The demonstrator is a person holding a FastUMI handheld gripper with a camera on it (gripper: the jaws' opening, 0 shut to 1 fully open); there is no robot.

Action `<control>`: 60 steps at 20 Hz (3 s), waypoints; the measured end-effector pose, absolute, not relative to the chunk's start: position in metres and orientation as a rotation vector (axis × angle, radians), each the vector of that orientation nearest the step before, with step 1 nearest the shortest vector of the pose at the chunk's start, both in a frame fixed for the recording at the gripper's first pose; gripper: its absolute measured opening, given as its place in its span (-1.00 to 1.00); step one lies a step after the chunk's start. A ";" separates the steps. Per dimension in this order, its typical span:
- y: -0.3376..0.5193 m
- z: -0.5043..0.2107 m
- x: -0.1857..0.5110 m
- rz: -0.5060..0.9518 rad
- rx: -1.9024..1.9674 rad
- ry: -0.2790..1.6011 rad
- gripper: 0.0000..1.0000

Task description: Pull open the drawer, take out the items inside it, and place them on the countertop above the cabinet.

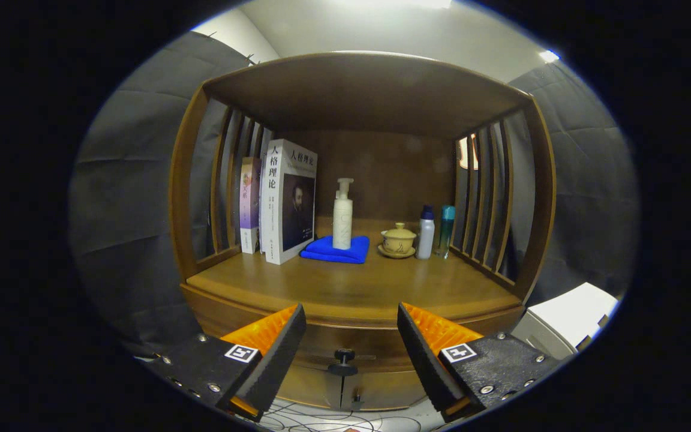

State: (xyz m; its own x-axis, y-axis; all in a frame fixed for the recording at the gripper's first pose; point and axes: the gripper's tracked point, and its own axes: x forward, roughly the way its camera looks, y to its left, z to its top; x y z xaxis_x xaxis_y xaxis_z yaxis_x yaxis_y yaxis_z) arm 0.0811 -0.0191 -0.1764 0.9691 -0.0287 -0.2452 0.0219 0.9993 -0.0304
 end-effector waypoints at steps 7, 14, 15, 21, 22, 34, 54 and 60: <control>-0.012 -0.230 0.080 -0.074 -0.022 0.286 0.90; -0.009 -0.261 0.079 -0.084 0.005 0.310 0.90; -0.006 -0.264 0.081 -0.076 -0.002 0.307 0.90; -0.004 -0.294 0.087 -0.073 -0.001 0.359 0.57; -0.005 -0.296 0.087 -0.075 0.017 0.361 0.49; -0.009 -0.299 0.094 -0.074 0.057 0.311 -0.17; -0.010 -0.291 0.027 -0.084 0.098 0.315 -0.44; -0.009 -0.290 0.006 -0.074 0.101 0.326 -0.44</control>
